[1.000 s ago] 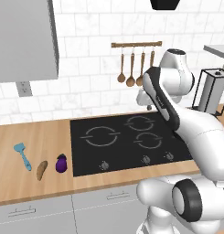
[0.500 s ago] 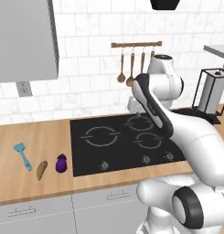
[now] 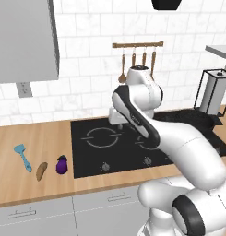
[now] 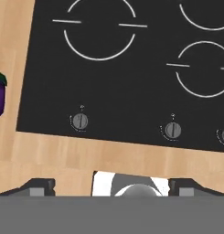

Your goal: Put the eggplant and sweet potato in the pot. Retrieve the spatula and lightly stir the vegetables in the pot.

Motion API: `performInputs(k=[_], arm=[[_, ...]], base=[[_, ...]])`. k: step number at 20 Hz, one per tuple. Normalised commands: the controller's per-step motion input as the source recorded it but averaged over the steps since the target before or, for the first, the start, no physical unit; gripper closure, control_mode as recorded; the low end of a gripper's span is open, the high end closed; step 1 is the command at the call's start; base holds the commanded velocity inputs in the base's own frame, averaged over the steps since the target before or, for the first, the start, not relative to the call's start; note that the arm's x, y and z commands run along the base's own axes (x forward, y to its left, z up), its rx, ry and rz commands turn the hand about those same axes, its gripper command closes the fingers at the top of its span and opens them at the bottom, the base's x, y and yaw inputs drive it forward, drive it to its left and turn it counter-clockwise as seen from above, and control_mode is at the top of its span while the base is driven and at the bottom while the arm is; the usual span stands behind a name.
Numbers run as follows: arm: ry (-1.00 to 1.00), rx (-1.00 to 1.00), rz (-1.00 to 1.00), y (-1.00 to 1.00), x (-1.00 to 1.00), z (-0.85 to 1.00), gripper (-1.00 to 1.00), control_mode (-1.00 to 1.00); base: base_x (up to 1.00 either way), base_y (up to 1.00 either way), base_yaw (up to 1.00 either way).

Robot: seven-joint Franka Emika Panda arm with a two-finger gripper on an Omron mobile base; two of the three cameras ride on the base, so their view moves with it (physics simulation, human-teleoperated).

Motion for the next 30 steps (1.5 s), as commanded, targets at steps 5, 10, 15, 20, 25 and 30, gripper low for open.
performInputs(k=[5,10,15,20,25,30], arm=[[0.20,0.00,0.00,0.85,0.07,-0.55,-1.00,-1.00],[0.15,0.02,0.00,0.82,0.09,-0.50,-1.00,-1.00],[0.12,0.00,0.00,0.87,0.12,-0.38,-1.00,-1.00],[0.09,0.00,0.00,0.89,0.24,-0.33,-1.00,-1.00],[0.06,0.00,-0.01,0.74,0.31,-0.32,-1.00,-1.00],[0.03,0.00,-0.05,0.55,0.37,-0.36,-1.00,-1.00]], base=[[0.00,0.00,0.00],[0.00,0.00,0.00],[0.00,0.00,0.00],[0.00,0.00,0.00],[0.00,0.00,0.00],[0.00,0.00,0.00]])
